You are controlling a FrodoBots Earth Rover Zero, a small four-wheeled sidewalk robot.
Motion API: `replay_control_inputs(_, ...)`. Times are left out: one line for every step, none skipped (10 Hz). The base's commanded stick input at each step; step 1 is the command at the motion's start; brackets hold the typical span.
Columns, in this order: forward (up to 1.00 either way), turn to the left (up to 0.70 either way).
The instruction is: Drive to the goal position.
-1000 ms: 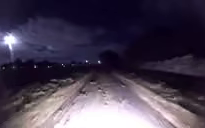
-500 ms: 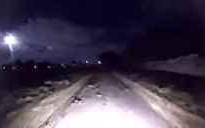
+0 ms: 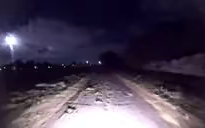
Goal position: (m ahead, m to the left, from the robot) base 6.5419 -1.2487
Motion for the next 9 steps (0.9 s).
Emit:
replay_control_inputs(0.85,0.0)
replay_control_inputs(0.85,0.0)
replay_control_inputs(0.85,0.0)
replay_control_inputs(0.85,0.0)
replay_control_inputs(0.85,0.0)
replay_control_inputs(0.85,0.0)
replay_control_inputs(0.85,0.0)
replay_control_inputs(0.85,0.0)
replay_control_inputs(0.85,0.0)
